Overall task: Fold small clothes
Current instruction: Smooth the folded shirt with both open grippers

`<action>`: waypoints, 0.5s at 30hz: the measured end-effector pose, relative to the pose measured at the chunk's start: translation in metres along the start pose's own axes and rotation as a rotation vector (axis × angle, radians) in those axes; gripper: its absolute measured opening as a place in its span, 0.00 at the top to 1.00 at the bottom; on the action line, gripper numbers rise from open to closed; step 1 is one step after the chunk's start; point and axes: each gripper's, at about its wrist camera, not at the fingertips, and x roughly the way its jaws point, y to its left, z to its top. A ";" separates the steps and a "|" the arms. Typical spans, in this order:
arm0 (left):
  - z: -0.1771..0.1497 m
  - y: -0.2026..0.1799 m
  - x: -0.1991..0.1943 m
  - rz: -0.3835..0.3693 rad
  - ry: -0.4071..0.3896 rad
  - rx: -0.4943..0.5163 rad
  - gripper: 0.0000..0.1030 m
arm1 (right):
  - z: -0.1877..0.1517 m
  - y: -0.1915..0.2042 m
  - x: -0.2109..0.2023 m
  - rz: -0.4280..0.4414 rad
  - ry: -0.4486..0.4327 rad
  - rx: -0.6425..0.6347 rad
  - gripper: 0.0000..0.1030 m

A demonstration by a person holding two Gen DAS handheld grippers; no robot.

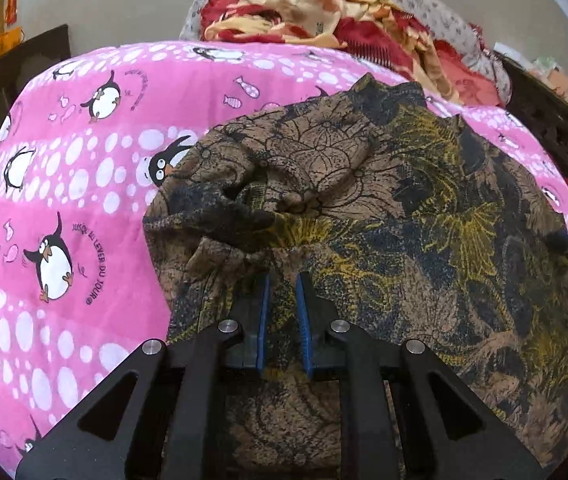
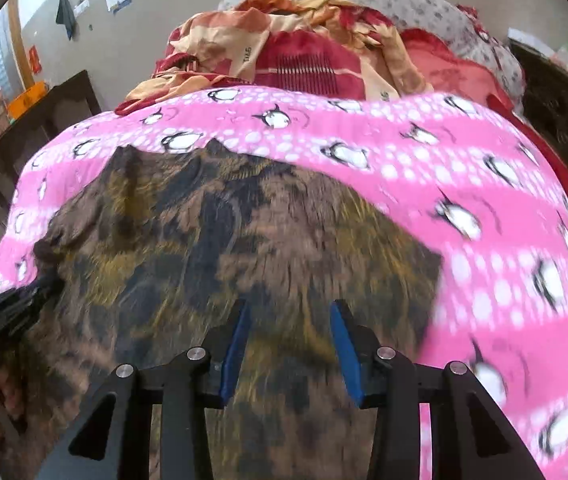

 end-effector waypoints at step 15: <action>-0.001 -0.012 -0.029 -0.005 0.026 -0.026 0.87 | -0.011 0.014 -0.014 0.044 -0.028 0.060 0.48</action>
